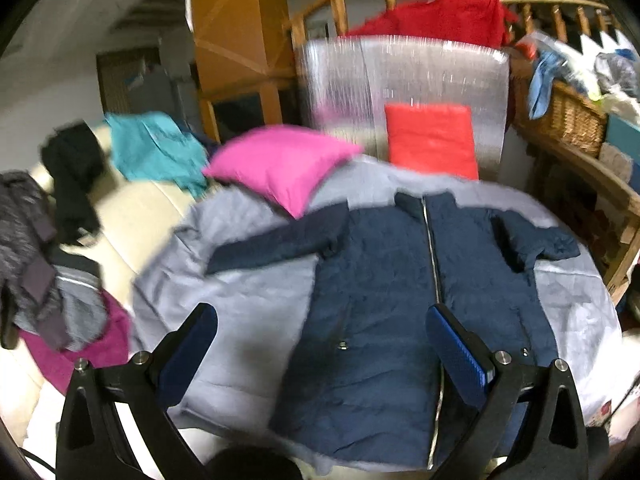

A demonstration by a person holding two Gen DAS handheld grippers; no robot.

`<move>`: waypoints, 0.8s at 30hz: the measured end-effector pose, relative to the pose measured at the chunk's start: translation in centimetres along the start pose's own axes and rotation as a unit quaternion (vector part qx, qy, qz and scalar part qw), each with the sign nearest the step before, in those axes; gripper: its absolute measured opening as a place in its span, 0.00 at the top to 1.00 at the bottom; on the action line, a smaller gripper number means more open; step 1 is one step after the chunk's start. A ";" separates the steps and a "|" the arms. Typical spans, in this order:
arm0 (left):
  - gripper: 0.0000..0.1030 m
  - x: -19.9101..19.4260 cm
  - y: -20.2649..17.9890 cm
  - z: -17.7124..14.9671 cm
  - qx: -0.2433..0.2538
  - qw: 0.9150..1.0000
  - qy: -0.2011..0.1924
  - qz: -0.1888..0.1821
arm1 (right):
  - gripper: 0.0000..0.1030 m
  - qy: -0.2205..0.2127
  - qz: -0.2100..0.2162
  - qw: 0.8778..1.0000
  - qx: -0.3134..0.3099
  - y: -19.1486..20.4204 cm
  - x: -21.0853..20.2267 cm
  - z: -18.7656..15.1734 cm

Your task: Fold large clothes

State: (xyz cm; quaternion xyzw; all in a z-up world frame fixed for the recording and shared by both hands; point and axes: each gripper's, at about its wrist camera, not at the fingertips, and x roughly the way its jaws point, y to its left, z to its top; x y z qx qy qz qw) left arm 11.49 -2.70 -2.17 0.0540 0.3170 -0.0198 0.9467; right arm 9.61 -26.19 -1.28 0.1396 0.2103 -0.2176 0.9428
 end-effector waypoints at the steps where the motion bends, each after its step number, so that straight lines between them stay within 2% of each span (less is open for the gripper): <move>1: 0.00 2.7 -0.7 0.3 0.001 1.000 0.022 -0.002 | 0.00 0.007 0.002 1.000 0.008 -0.7 1.5 0.4; 4: 0.00 10.6 -3.0 0.2 0.008 0.996 0.090 -0.003 | 0.00 0.026 0.011 0.999 0.047 -4.0 7.4 1.5; 8: 0.00 19.0 -5.6 -1.1 0.019 0.988 0.152 0.003 | 0.00 0.052 0.023 0.991 0.124 -10.3 16.2 2.5; 11: 0.00 23.8 -7.2 -1.5 0.027 0.983 0.181 0.007 | 0.00 0.074 0.049 0.974 0.208 -15.9 23.1 2.6; 12: 0.00 25.3 -7.8 -1.3 0.031 0.982 0.186 0.006 | 0.00 0.082 0.059 0.965 0.241 -17.8 25.3 2.6; 16: 0.00 28.8 -9.8 -1.0 0.049 0.980 0.195 0.000 | 0.00 0.092 0.114 0.917 0.371 -24.0 32.6 2.5; 18: 0.00 29.9 -10.4 -1.6 0.066 0.978 0.196 -0.004 | 0.00 0.099 0.125 0.898 0.409 -25.8 35.7 2.3; 20: 0.00 30.7 -10.6 -2.2 0.074 0.975 0.209 -0.005 | 0.00 0.112 0.114 0.889 0.429 -27.2 38.7 2.1; 24: 0.00 30.4 -10.9 -2.4 0.088 0.976 0.198 -0.014 | 0.07 0.136 0.094 0.879 0.447 -28.4 42.8 1.8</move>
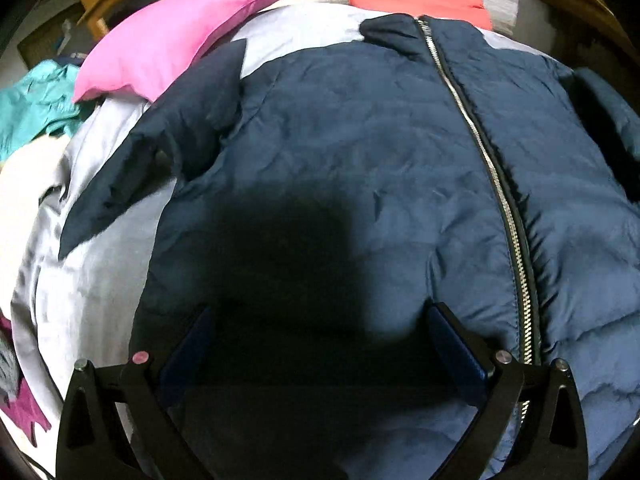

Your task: Fold large clothes

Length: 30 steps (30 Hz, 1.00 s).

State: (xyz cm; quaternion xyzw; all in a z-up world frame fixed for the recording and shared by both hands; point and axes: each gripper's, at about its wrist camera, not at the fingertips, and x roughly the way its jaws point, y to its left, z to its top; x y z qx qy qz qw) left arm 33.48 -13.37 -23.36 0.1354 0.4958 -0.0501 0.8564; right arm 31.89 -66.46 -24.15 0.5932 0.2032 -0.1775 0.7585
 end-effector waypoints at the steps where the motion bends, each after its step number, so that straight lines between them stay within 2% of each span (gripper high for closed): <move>1: 0.00 0.1 0.0 0.0 -0.001 1.000 -0.001 -0.003 | 0.11 0.000 -0.008 1.000 0.005 -0.2 0.8 0.4; 3: 0.00 0.3 0.4 -0.1 -0.021 1.000 0.007 -0.016 | 0.12 -0.014 -0.015 1.000 0.000 -0.2 1.6 1.0; 4: 0.00 0.5 0.8 -0.1 -0.033 0.999 0.012 -0.024 | 0.16 -0.021 -0.024 0.999 -0.013 0.3 2.0 1.2; 5: 0.00 0.6 1.1 -0.2 -0.043 0.998 0.016 -0.033 | 0.27 -0.022 -0.034 0.999 -0.019 0.6 2.3 1.4; 6: 0.00 0.7 1.4 -0.3 -0.049 0.998 0.018 -0.042 | 0.33 -0.022 -0.045 0.998 -0.024 0.8 3.0 1.5; 8: 0.00 0.7 1.4 -0.5 -0.048 0.998 0.015 -0.045 | 0.63 -0.027 -0.063 0.997 -0.034 0.9 3.5 1.4; 9: 0.00 0.5 1.3 -0.7 -0.041 0.998 0.012 -0.046 | 0.67 -0.031 -0.078 0.995 -0.051 1.2 3.9 1.1; 11: 0.00 0.3 1.4 -0.7 -0.033 0.998 0.019 -0.049 | 0.77 -0.038 -0.082 0.994 -0.065 1.9 3.6 0.4; 14: 0.00 0.0 1.8 0.2 -0.026 0.997 0.052 -0.057 | 0.77 -0.063 -0.053 0.990 -0.119 5.3 1.7 -1.2; 16: 0.00 -1.1 2.6 0.9 -0.037 0.998 0.024 -0.051 | 0.77 -0.072 -0.025 0.983 -0.166 8.6 0.0 -3.6; 18: 0.00 -2.9 3.5 1.4 -0.052 0.998 -0.019 -0.029 | 0.77 -0.068 0.015 0.976 -0.208 11.7 -1.5 -6.9; 20: 0.00 -4.7 5.0 1.8 -0.071 0.996 -0.060 -0.019 | 0.77 -0.048 0.050 0.965 -0.252 14.5 -2.5 -11.0; 23: 0.00 -5.7 7.1 2.0 -0.106 0.990 -0.088 -0.004 | 0.75 -0.003 0.073 0.951 -0.299 16.9 -2.1 -17.5; 24: 0.00 -5.6 7.9 2.1 -0.119 0.989 -0.092 -0.001 | 0.72 0.022 0.073 0.949 -0.307 17.3 -1.1 -20.1; 26: 0.00 -4.8 9.1 2.5 -0.137 0.986 -0.096 0.000 | 0.30 0.064 0.074 0.944 -0.316 17.0 0.8 -23.4; 27: 0.00 -4.8 9.6 2.3 -0.145 0.985 -0.097 -0.003 | 0.26 0.085 0.075 0.941 -0.319 16.6 1.6 -24.8; 30: 0.00 -5.0 10.2 2.0 -0.156 0.982 -0.106 -0.016 | 0.25 0.140 0.070 0.939 -0.305 15.1 1.3 -26.9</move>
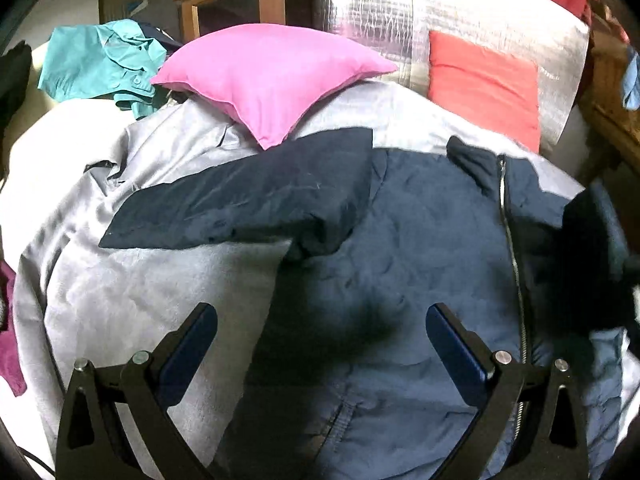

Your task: Fold large clothes

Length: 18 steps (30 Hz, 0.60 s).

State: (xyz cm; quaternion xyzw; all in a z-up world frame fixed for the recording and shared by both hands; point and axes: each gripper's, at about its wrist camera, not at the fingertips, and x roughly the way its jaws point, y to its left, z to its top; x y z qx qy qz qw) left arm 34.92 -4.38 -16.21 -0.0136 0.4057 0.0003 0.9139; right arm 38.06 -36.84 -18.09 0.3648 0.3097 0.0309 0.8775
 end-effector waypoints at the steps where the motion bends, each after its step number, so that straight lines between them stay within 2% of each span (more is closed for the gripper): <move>1: 0.00 -0.2 0.0 0.0 -0.001 1.000 -0.007 -0.005 | 0.25 0.008 0.007 1.000 0.007 -0.3 -0.6 -0.2; 2: 0.00 -0.4 -0.1 0.0 0.000 1.000 -0.016 -0.008 | 0.25 0.004 0.013 1.000 0.012 -0.6 -1.2 -0.2; 4: 0.00 -1.3 -0.4 0.0 0.004 0.999 -0.034 -0.016 | 0.22 -0.035 0.021 0.999 0.021 -2.2 -4.6 -0.8; 7: 0.00 -2.0 -1.5 -0.1 0.014 0.998 -0.055 -0.038 | 0.19 -0.099 0.001 0.993 0.057 -5.3 -7.9 0.7; 9: 0.00 -2.4 -3.0 -0.3 0.034 0.996 -0.070 -0.049 | 0.19 -0.131 -0.019 0.985 0.111 -8.8 -9.6 1.0; 11: 0.00 -2.7 -4.7 -0.6 0.060 0.993 -0.082 -0.057 | 0.19 -0.139 -0.033 0.979 0.147 -11.5 -10.1 1.2; 14: 0.00 -2.8 -8.1 -1.1 0.105 0.987 -0.092 -0.075 | 0.21 -0.112 -0.065 0.973 0.189 -15.2 -8.4 2.1; 18: 0.00 -2.1 -12.9 -0.9 0.134 0.982 -0.066 -0.113 | 0.21 -0.090 -0.081 0.974 0.193 -16.8 -5.3 3.6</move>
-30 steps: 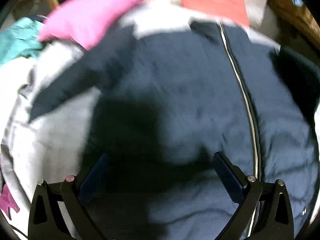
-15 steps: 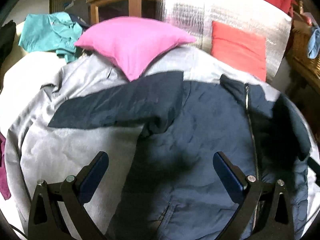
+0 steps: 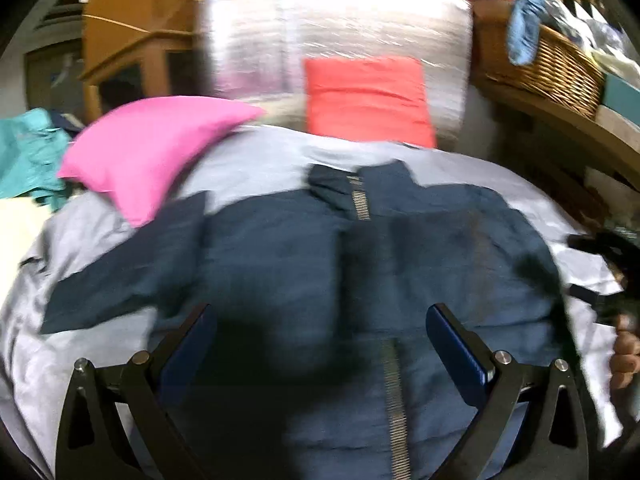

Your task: Fold large clothes

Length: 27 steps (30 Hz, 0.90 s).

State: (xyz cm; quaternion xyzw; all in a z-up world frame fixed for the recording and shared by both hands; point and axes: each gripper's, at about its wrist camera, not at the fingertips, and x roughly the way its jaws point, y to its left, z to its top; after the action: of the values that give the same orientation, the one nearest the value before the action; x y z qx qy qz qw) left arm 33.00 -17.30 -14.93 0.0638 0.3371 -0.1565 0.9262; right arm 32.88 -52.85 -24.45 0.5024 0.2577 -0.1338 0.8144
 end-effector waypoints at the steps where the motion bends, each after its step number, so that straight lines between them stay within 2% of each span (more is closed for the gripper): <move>1: 0.00 0.4 -1.0 0.3 0.003 1.000 0.004 -0.012 | 0.21 0.005 0.001 1.000 0.000 -0.1 0.6 0.1; 3: 0.00 1.1 -3.2 0.9 0.011 0.999 0.008 -0.031 | 0.21 0.009 0.000 1.000 -0.003 0.5 2.1 0.2; 6: 0.00 2.2 -6.0 1.8 0.028 0.999 0.002 -0.036 | 0.24 0.017 -0.007 1.000 -0.005 0.2 3.6 -0.2; 9: 0.00 4.0 -8.1 2.1 0.050 0.999 0.004 -0.008 | 0.39 0.034 -0.024 0.999 0.000 -0.2 4.2 -0.4; 12: 0.01 6.2 -8.7 1.6 0.057 0.998 0.013 0.018 | 0.41 0.034 -0.027 0.999 0.001 -0.4 4.6 -0.5; 14: 0.22 7.8 -7.7 1.2 0.056 0.997 0.038 0.035 | 0.41 0.033 -0.024 0.999 0.006 -0.6 4.6 -0.5; 15: 0.41 8.2 -6.9 1.1 0.047 0.997 0.055 0.023 | 0.41 0.033 -0.024 0.999 0.008 -0.7 4.6 -0.5; 16: 0.50 8.6 -5.9 1.2 0.028 0.997 0.072 0.002 | 0.41 0.032 -0.024 0.999 0.008 -0.7 4.6 -0.5; 17: 0.53 8.6 -4.9 1.5 0.011 0.997 0.076 -0.008 | 0.41 0.030 -0.024 0.999 0.009 -0.7 4.7 -0.6; 19: 0.69 7.8 -2.8 2.4 -0.007 0.998 0.061 -0.001 | 0.41 0.028 -0.025 0.999 0.008 -0.8 4.3 -0.9; 24: 0.71 4.0 3.5 4.5 -0.053 0.998 0.020 0.025 | 0.40 0.025 -0.029 0.999 0.006 -0.7 4.0 -1.2; 26: 0.58 3.2 6.1 4.7 -0.074 0.996 0.016 0.046 | 0.35 0.026 -0.027 0.999 0.007 -0.7 4.1 -1.2; 27: 0.38 2.9 7.4 4.5 -0.087 0.994 0.018 0.057 | 0.33 0.027 -0.023 0.999 0.009 -0.7 4.1 -1.2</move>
State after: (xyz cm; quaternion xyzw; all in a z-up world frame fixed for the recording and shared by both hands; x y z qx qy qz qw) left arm 40.32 -12.04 -13.26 0.0049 0.3616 -0.0721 0.9295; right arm 35.63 -51.94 -27.67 0.5067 0.2898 -0.1415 0.7995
